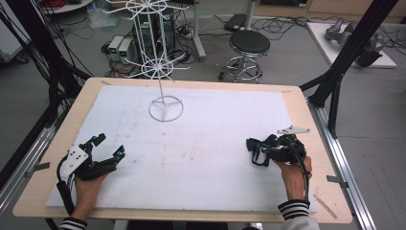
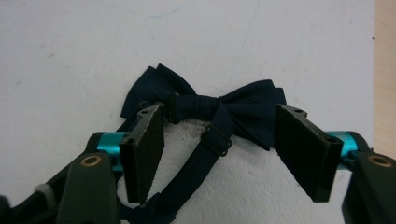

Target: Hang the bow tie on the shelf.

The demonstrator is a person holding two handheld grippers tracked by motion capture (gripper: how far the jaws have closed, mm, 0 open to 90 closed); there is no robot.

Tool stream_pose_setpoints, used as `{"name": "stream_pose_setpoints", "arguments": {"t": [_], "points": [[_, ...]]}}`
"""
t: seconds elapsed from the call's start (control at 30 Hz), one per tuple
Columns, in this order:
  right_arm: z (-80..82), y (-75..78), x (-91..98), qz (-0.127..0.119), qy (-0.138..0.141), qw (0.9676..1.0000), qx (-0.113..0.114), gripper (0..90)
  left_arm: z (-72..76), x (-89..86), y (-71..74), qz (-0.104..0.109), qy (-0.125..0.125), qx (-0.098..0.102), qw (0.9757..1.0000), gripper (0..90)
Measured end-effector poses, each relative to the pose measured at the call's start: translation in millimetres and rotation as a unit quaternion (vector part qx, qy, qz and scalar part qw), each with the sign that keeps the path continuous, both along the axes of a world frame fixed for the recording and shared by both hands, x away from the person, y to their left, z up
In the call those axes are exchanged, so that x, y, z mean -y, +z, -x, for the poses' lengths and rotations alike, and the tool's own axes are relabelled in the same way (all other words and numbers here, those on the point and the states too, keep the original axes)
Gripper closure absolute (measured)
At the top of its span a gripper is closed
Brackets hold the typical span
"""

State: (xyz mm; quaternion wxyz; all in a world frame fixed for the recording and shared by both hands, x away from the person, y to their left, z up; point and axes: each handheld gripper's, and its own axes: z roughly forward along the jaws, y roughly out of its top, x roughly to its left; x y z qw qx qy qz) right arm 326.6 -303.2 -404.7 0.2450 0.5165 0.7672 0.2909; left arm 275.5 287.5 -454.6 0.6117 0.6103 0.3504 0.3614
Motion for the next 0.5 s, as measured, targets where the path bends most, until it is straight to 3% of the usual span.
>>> {"name": "stream_pose_setpoints", "arguments": {"t": [0.5], "points": [[-12.6,-8.3,-3.1,0.011,-0.014,0.9981,-0.059,48.0,-0.1,0.1,0.0,0.0,0.0,0.0,1.0,16.0]]}}
